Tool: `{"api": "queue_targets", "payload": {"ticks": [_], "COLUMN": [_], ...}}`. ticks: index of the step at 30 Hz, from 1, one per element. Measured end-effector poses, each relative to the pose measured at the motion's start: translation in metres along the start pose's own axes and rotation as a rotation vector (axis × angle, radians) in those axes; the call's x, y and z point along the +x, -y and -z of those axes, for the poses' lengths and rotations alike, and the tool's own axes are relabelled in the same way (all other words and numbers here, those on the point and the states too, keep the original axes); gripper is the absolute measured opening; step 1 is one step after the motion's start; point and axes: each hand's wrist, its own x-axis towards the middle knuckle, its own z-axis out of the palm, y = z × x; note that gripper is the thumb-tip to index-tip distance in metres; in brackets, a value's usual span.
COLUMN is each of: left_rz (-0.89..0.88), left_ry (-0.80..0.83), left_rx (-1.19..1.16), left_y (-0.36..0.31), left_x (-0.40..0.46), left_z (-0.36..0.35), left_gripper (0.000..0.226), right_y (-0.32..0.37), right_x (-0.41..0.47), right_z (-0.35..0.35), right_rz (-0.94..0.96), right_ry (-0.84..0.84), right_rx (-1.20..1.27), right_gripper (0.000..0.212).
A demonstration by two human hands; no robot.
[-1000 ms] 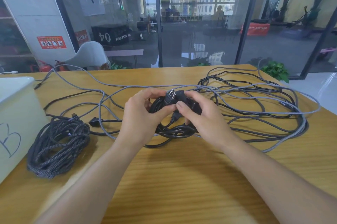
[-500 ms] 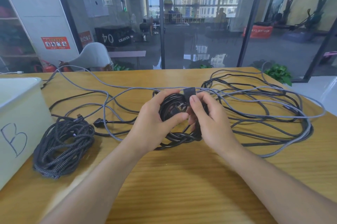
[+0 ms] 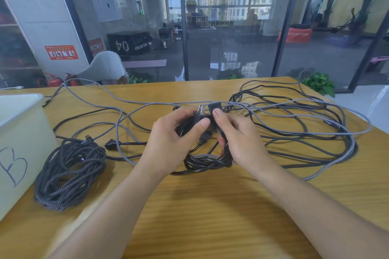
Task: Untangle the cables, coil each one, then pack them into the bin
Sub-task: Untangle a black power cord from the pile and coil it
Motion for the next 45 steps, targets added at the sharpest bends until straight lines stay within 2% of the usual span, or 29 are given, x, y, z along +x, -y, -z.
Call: {"api": "queue_targets", "payload": {"ticks": [8,16,19,22,24,29,33,35,38,45], "left_rz": [0.007,0.078,0.165,0.181,0.155,0.062,0.079,0.079,0.043,0.032], "left_ry": [-0.300,-0.485,-0.406,-0.365,-0.383,-0.412,-0.315,-0.224,-0.083,-0.044], "left_rx": [-0.019,-0.017,-0.041,-0.091,-0.116,0.024,0.126,0.049,0.061,0.125], "left_y": [-0.003,0.002,0.005,0.008,0.010,0.013,0.015,0.014,0.015,0.022], "left_x": [0.006,0.013,0.011,0.009,0.009,0.008,0.008,0.006,-0.001,0.000], "left_z": [0.005,0.024,0.022,0.019,0.017,0.013,0.008,0.001,-0.010,-0.006], "left_gripper": [0.004,0.017,0.025,0.020,0.033,0.031,0.031,0.026,0.028,0.027], "right_y": [-0.001,0.009,0.009,0.011,0.010,0.008,0.005,0.002,-0.003,-0.007], "right_x": [0.005,0.003,-0.002,-0.006,-0.006,-0.007,-0.007,-0.006,-0.007,-0.008], "right_z": [0.004,-0.003,-0.003,-0.004,-0.005,-0.006,-0.006,-0.007,-0.012,-0.017], "right_rz": [0.011,0.053,0.131,0.199,0.203,0.180,0.117,0.086,0.055,-0.030], "right_ry": [-0.052,-0.108,-0.105,-0.088,-0.081,-0.049,-0.043,-0.037,-0.002,0.051], "right_rx": [-0.107,-0.146,-0.118,-0.045,-0.012,0.074,0.213,0.202,0.171,0.092], "right_gripper": [0.058,0.053,0.045,0.034,0.035,0.040,0.046,0.051,0.042,0.044]}}
